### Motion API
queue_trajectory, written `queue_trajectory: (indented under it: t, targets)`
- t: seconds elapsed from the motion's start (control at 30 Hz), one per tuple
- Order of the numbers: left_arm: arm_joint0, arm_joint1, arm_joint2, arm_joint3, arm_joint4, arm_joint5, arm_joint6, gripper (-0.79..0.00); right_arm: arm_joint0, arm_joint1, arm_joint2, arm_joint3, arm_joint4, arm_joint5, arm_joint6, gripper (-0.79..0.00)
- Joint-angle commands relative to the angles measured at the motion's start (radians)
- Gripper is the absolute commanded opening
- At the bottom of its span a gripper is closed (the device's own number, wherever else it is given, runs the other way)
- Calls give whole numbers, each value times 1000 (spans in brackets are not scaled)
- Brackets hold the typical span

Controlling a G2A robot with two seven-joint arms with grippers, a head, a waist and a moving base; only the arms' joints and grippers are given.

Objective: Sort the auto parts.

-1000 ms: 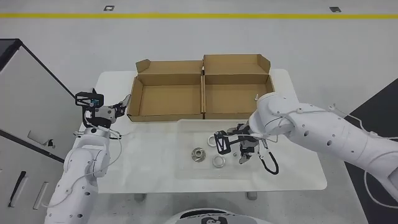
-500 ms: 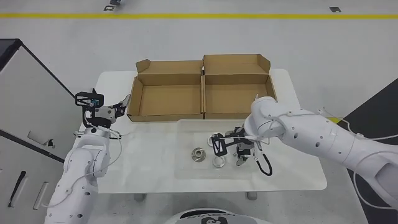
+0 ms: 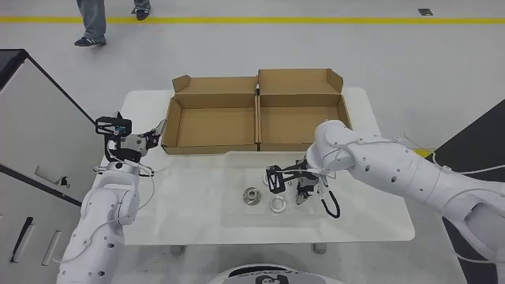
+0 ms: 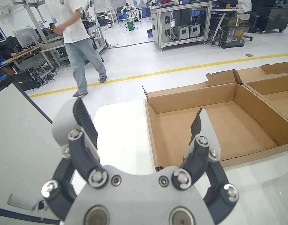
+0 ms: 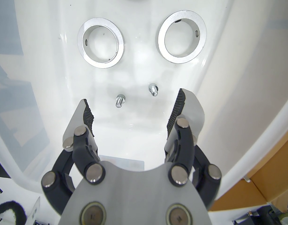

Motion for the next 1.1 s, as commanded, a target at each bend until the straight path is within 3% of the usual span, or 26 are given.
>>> queue_trajectory:
  t: [0.0, 0.3, 1.07]
  targets:
    - [0, 0, 0, 0, 0, 0, 0, 0, 1, -6, 0, 8, -4, -1, -1, -191]
    - [0, 0, 0, 0, 0, 0, 0, 0, 4, -33, 0, 41, -10, -7, -7, -394]
    - [0, 0, 0, 0, 0, 0, 0, 0, 2, -85, 0, 100, -45, 6, 6, -440]
